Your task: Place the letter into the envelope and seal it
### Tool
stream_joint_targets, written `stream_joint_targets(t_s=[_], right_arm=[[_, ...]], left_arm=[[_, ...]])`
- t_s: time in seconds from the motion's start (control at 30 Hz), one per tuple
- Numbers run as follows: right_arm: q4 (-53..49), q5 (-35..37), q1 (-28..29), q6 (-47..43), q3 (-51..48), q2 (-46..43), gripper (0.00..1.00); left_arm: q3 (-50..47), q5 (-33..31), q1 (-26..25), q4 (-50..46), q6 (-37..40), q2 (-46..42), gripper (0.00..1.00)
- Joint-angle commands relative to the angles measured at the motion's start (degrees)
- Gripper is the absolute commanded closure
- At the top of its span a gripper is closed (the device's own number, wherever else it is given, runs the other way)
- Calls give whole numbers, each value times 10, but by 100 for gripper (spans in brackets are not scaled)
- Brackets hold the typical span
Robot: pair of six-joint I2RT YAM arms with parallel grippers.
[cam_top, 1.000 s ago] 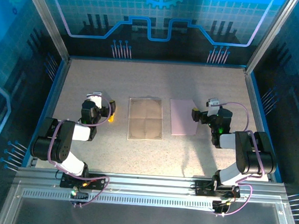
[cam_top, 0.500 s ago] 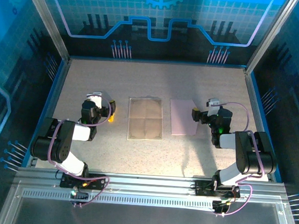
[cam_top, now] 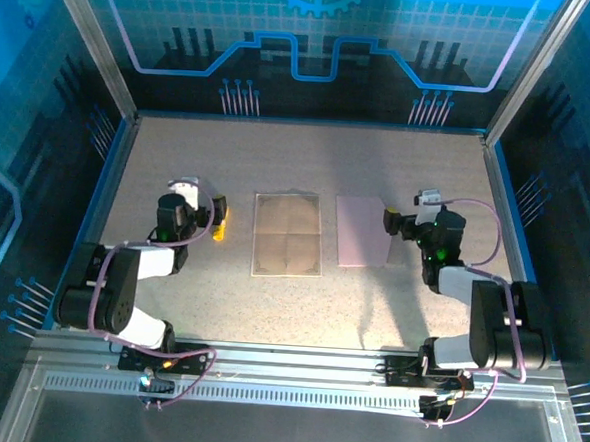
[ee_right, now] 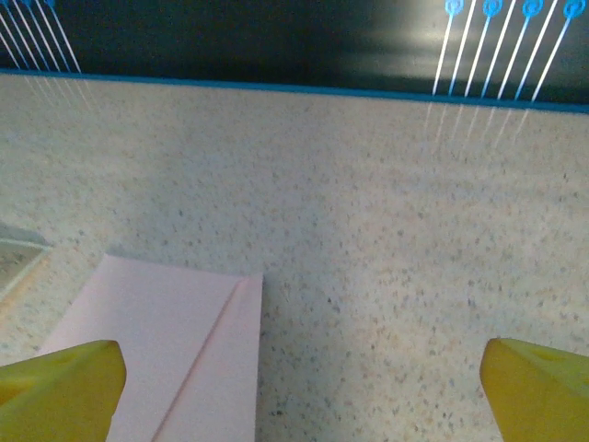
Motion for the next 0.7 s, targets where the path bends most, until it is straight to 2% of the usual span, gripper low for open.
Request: stream_joint_targets(t_s=[0.0, 0.1, 0.23, 0.3, 0.37, 0.43, 0.5, 0.67], right_arm=[[-147, -6, -8, 41, 64, -59, 0], [-340, 6, -4, 89, 165, -84, 0], [-489, 73, 48, 137, 275, -92, 0], [-524, 102, 101, 125, 314, -98, 0], [-549, 129, 157, 134, 338, -101, 0], [-571, 131, 197, 178, 359, -97, 0], [-574, 91, 229, 228, 365, -87, 0], [-549, 67, 322, 345, 339, -52, 0]], left_arm=[[43, 8, 4, -91, -13, -66, 1], [71, 23, 4, -129, -63, -136, 1], [192, 46, 4, -321, -156, -187, 1], [265, 67, 5, -431, -193, -181, 1], [299, 137, 13, -478, -222, -170, 1], [324, 208, 15, -496, -230, -156, 1], [342, 270, 15, -511, -223, -134, 1], [343, 312, 14, -509, -221, -88, 1]])
